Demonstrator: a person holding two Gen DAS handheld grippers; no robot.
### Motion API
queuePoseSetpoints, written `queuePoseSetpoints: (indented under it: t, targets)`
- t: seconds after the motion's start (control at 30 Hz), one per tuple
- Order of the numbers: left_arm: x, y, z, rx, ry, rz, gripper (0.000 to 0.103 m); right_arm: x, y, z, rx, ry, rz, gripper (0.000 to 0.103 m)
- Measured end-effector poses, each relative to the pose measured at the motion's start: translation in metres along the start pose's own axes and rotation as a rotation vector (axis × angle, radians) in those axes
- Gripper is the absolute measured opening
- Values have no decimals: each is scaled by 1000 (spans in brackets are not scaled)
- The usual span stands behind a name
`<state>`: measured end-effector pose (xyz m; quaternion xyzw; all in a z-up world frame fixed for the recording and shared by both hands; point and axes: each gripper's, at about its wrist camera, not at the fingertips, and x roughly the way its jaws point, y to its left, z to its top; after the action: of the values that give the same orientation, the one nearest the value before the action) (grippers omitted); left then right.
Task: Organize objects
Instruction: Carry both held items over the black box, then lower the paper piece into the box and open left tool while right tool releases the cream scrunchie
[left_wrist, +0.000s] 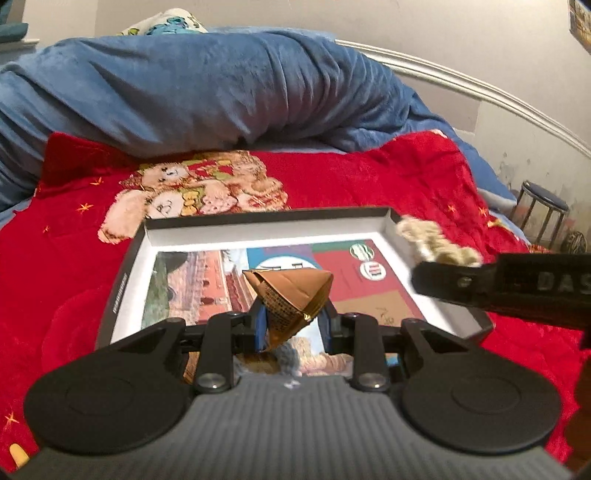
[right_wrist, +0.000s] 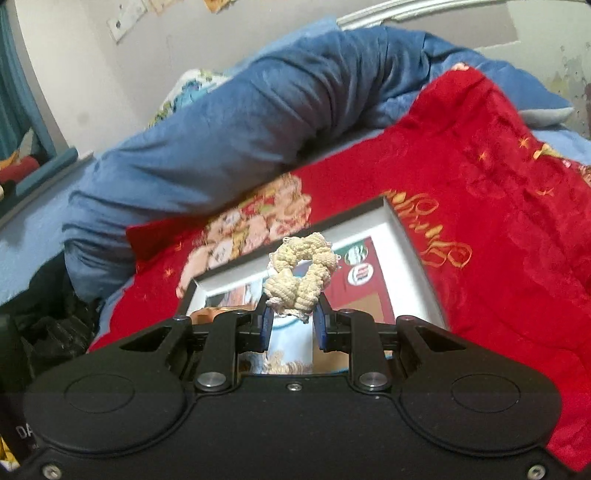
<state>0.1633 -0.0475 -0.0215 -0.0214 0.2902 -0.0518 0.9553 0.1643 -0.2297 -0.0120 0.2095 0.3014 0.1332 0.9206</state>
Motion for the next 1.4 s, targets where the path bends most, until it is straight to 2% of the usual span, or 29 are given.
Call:
queuePoseSetpoints:
  t: [0.13, 0.33, 0.47, 0.67, 1.23, 1.4]
  targets:
    - [5, -2, -6, 14, 34, -1, 33, 20, -3, -9, 36, 50, 2, 23]
    - [9, -3, -10, 21, 71, -6, 36, 39, -10, -19, 95, 77, -56, 23]
    - [10, -5, -14, 19, 85, -20, 36, 39, -16, -19, 156, 92, -35, 23]
    - [11, -7, -16, 16, 88, -24, 39, 36, -16, -18, 152, 88, -38, 23]
    - [13, -6, -16, 2, 85, -33, 41, 35, -10, -22, 148, 117, -42, 23]
    - [13, -5, -15, -3, 95, -72, 41, 36, -8, -23, 141, 116, -48, 23]
